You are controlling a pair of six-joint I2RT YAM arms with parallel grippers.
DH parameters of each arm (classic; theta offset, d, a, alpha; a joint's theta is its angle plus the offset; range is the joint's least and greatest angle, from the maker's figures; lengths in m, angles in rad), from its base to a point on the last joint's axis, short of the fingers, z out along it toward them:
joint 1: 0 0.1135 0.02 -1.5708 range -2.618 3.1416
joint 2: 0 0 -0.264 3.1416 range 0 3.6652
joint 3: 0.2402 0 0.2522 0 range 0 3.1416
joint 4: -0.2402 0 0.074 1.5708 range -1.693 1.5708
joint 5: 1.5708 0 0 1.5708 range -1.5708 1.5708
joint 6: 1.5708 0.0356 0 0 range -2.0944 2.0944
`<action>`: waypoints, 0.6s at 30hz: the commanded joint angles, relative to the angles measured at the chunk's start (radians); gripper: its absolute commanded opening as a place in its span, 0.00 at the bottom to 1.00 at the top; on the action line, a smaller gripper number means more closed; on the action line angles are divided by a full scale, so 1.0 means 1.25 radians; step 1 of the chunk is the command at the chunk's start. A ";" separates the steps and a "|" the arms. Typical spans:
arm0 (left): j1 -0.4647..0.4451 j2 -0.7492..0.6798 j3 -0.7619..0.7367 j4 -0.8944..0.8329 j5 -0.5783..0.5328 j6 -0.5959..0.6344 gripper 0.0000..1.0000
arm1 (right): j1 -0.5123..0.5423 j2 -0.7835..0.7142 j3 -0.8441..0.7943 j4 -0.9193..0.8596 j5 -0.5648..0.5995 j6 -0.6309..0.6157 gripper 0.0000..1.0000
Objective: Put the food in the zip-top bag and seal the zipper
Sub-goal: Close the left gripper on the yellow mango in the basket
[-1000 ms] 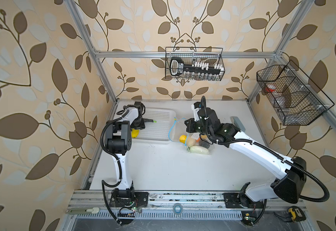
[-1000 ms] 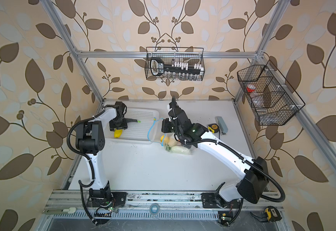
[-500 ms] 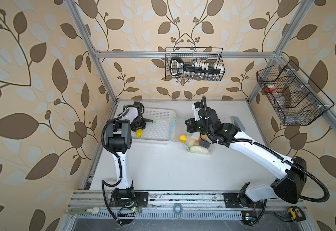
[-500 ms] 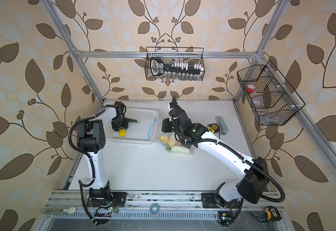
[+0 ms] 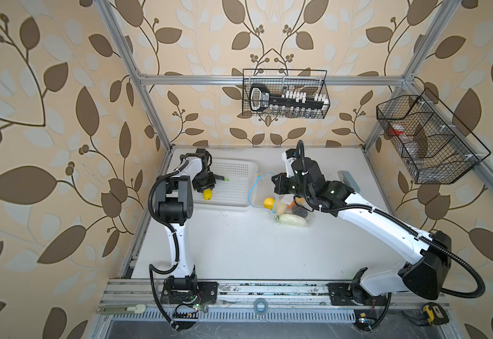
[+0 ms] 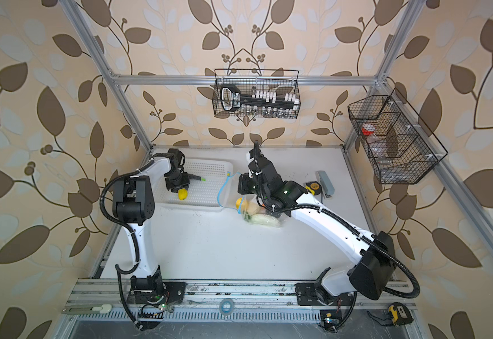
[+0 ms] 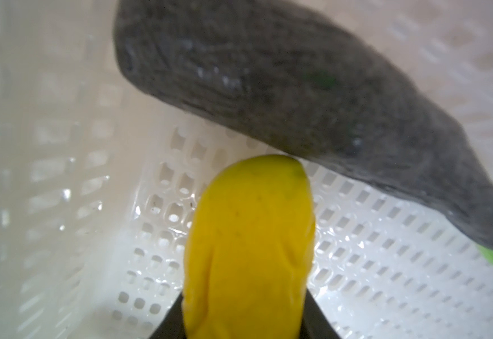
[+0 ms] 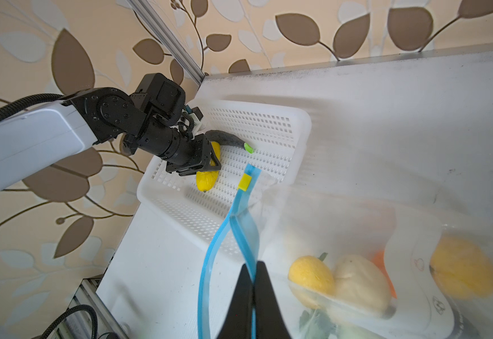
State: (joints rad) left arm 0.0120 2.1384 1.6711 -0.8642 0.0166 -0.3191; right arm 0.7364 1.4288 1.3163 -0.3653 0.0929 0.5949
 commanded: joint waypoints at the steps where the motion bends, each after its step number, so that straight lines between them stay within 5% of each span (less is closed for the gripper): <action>1: -0.016 -0.064 -0.028 -0.022 0.037 -0.022 0.37 | -0.004 -0.021 -0.007 0.003 0.002 0.003 0.00; 18: -0.097 -0.279 -0.145 0.012 0.070 -0.036 0.35 | -0.004 -0.014 -0.006 0.003 0.006 0.005 0.00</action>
State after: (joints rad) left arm -0.0727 1.8847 1.5013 -0.8497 0.0792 -0.3584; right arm 0.7364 1.4281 1.3163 -0.3653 0.0933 0.5957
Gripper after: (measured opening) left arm 0.349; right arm 0.047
